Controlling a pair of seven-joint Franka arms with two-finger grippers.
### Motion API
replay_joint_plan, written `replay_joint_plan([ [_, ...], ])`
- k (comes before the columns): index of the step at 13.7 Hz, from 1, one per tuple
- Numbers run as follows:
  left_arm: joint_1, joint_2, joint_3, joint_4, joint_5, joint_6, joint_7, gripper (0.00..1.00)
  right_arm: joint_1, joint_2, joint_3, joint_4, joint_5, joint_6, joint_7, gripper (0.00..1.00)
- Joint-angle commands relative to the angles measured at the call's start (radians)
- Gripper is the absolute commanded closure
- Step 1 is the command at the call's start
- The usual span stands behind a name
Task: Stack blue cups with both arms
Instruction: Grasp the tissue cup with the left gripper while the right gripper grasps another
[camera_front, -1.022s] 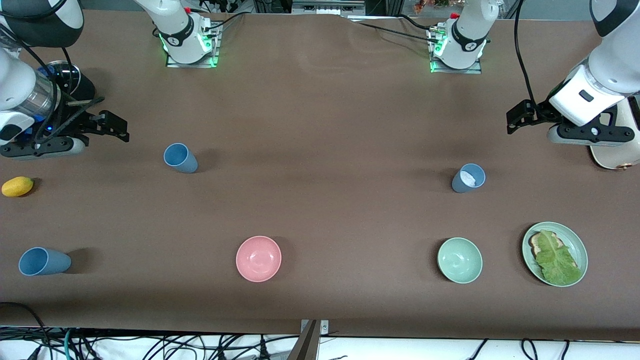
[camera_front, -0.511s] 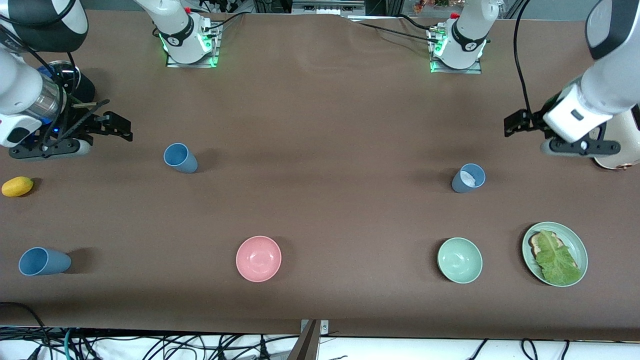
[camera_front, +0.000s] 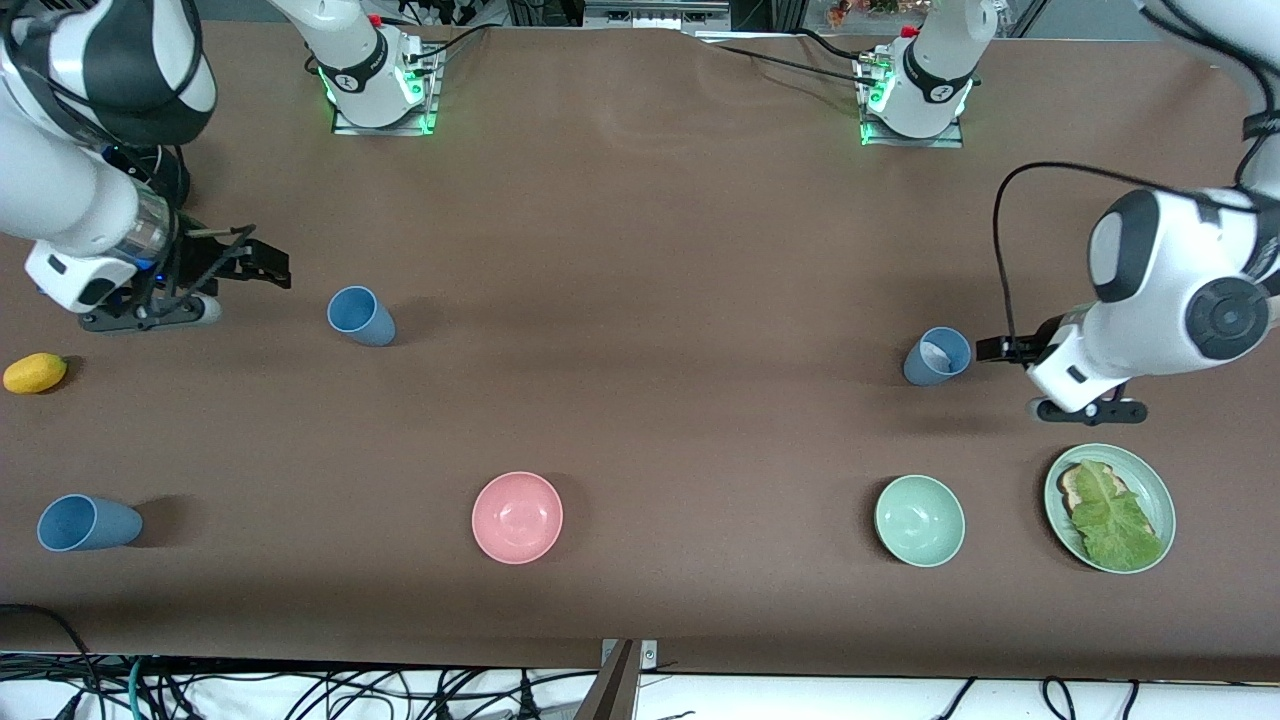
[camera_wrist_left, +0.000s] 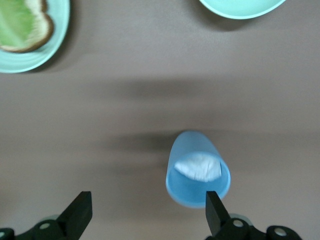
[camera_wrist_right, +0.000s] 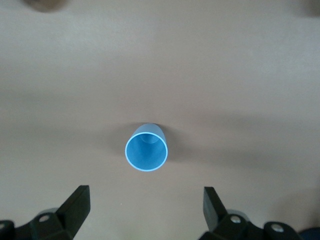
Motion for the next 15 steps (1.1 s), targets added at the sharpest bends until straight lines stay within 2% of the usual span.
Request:
replay_joint_plan([
  [1, -0.001, -0.021, -0.004, -0.128, 0.036, 0.137, 0.038, 0.01, 0.005, -0.022, -0.009, -0.146, -0.011, 0.13, -0.004, 0.0],
  [4, -0.001, -0.009, -0.007, -0.186, 0.036, 0.164, 0.069, 0.11, 0.003, -0.022, -0.012, -0.315, -0.011, 0.319, -0.004, 0.0],
  [6, 0.001, 0.017, -0.007, -0.201, 0.036, 0.199, 0.071, 0.54, 0.003, -0.013, -0.012, -0.385, -0.011, 0.416, -0.004, 0.0],
  [8, -0.002, 0.037, -0.008, -0.201, 0.036, 0.208, 0.071, 0.92, 0.003, 0.002, -0.012, -0.406, -0.011, 0.448, -0.006, 0.0],
  [9, -0.007, 0.037, -0.01, -0.199, 0.036, 0.207, 0.071, 1.0, 0.003, 0.017, -0.012, -0.406, -0.011, 0.46, -0.006, 0.0],
  [13, -0.059, 0.03, -0.011, -0.181, 0.034, 0.193, 0.069, 1.0, 0.0, 0.07, -0.015, -0.406, -0.011, 0.514, -0.027, 0.0],
  [15, -0.065, 0.028, -0.06, -0.106, 0.019, 0.123, 0.055, 1.0, 0.0, 0.093, -0.029, -0.406, -0.011, 0.536, -0.052, 0.0],
])
